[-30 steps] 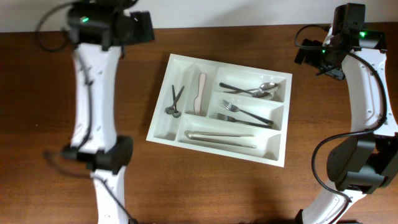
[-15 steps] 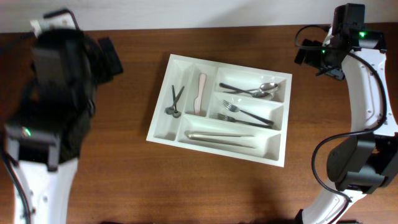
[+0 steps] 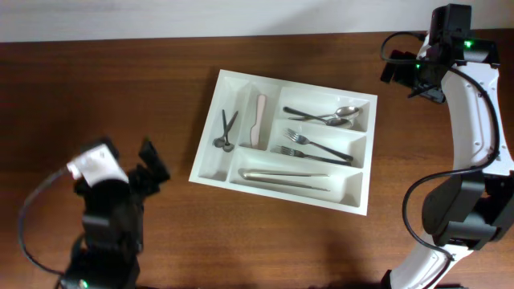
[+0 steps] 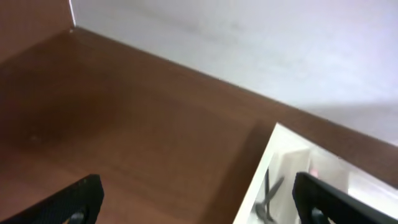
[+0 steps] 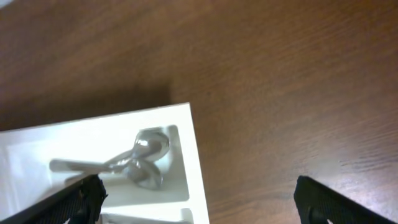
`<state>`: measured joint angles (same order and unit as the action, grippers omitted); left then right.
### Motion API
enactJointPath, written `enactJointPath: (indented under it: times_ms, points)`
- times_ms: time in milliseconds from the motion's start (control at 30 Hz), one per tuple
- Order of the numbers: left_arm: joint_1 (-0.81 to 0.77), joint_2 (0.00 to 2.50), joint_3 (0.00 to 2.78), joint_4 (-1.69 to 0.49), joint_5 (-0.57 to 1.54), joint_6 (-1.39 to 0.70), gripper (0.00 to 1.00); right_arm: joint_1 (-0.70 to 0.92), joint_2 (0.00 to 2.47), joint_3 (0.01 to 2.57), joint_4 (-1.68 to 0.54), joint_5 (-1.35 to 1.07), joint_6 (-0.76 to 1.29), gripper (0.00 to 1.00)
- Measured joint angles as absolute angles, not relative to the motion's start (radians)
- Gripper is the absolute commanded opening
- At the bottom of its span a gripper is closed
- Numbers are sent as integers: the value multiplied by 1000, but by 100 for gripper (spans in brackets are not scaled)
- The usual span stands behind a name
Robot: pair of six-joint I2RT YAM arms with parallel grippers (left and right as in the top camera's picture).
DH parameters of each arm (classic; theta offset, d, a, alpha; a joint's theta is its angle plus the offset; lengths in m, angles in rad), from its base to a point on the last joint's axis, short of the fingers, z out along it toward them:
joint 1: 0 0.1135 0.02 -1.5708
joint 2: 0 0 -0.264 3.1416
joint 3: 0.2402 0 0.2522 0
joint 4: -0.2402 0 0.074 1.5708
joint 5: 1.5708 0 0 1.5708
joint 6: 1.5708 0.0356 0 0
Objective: Pack container
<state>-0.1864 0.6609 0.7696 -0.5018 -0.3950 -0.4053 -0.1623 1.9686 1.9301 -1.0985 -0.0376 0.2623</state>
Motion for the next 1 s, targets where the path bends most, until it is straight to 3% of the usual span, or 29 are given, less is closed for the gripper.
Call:
enactJointPath:
  times_ms: [167, 300, 500, 667, 1000]
  points:
    - [-186, 445, 463, -310, -370, -403, 99, -162, 1969, 1930, -1100, -38, 262, 99]
    - [-186, 313, 311, -166, -283, -243, 99, -162, 1969, 1930, -1099, -37, 262, 99]
    - [-108, 193, 273, -217, -133, -33, 99, -162, 1969, 1930, -1099, -38, 262, 98]
    - [-37, 91, 268, -318, -62, 9, 99, -162, 1969, 1930, -1099, -37, 262, 99]
    - [-36, 15, 165, -318, 19, 20, 99, -162, 1969, 1930, -1098, -37, 262, 99]
